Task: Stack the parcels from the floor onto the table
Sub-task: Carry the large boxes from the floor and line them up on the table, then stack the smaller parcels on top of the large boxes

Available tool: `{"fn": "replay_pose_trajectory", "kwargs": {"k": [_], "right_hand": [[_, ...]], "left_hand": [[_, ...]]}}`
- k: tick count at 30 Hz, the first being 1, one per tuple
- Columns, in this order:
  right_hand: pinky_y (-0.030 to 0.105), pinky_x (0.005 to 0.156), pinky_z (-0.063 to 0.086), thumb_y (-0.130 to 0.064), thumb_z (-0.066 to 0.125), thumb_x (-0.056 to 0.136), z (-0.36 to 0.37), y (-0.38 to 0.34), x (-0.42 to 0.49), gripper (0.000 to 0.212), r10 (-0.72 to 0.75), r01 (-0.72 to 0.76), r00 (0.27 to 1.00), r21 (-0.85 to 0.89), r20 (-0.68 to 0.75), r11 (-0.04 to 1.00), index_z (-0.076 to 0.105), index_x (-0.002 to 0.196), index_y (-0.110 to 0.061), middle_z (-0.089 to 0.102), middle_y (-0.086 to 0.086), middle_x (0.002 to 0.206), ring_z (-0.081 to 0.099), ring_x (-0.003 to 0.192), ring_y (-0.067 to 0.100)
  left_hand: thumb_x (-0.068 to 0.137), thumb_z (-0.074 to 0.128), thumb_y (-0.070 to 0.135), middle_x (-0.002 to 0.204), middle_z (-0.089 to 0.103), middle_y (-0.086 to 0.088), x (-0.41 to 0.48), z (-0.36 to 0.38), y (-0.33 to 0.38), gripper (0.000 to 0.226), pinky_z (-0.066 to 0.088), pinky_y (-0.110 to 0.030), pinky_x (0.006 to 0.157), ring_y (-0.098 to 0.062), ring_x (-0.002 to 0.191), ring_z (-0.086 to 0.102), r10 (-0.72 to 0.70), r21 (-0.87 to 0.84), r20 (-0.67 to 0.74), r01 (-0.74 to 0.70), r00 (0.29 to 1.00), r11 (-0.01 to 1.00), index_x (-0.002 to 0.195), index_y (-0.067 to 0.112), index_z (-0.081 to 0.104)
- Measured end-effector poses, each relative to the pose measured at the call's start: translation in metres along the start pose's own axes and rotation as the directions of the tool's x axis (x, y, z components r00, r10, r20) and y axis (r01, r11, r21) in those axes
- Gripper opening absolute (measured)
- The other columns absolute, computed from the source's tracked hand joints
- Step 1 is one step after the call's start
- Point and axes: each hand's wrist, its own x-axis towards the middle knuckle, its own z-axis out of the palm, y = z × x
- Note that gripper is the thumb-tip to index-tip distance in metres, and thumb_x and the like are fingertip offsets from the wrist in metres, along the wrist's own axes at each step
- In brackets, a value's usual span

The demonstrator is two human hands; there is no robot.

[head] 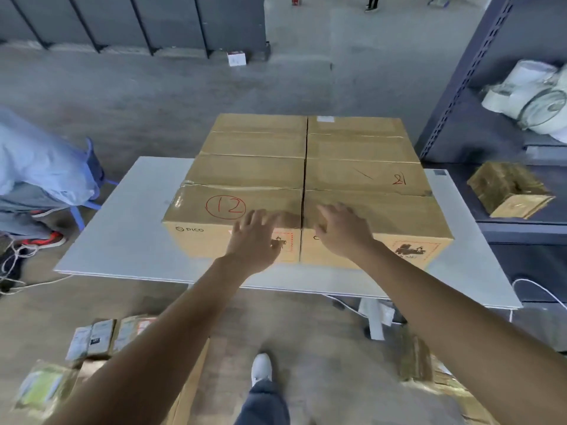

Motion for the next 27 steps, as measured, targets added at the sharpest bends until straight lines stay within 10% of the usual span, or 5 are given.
{"fn": "replay_pose_trajectory", "kwargs": {"k": [15, 27], "right_hand": [[0.04, 0.084, 0.044, -0.032, 0.044, 0.096, 0.049, -0.147, -0.107, 0.046, -0.347, 0.349, 0.937, 0.135, -0.036, 0.927, 0.04, 0.14, -0.022, 0.043, 0.008, 0.138, 0.047, 0.119, 0.032], [0.036, 0.078, 0.043, -0.033, 0.044, 0.097, 0.15, -0.333, -0.238, 0.043, -0.49, 0.464, 0.861, 0.185, 0.139, 0.866, 0.04, 0.138, -0.025, 0.043, 0.007, 0.139, 0.053, 0.114, 0.029]], "left_hand": [[0.091, 0.053, 0.026, 0.135, 0.044, -0.016, -0.231, -0.014, -0.084, 0.047, 0.034, -0.046, 0.106, -0.035, 0.129, 0.036, -0.513, -0.15, -0.019, 0.505, 0.858, 0.85, 0.136, 0.014, 0.046], [0.093, 0.054, 0.031, 0.145, 0.037, -0.012, -0.441, 0.0, -0.214, 0.054, 0.035, -0.049, 0.107, -0.032, 0.136, 0.03, -0.656, -0.244, 0.003, 0.637, 0.754, 0.731, 0.144, 0.02, 0.038]]}}
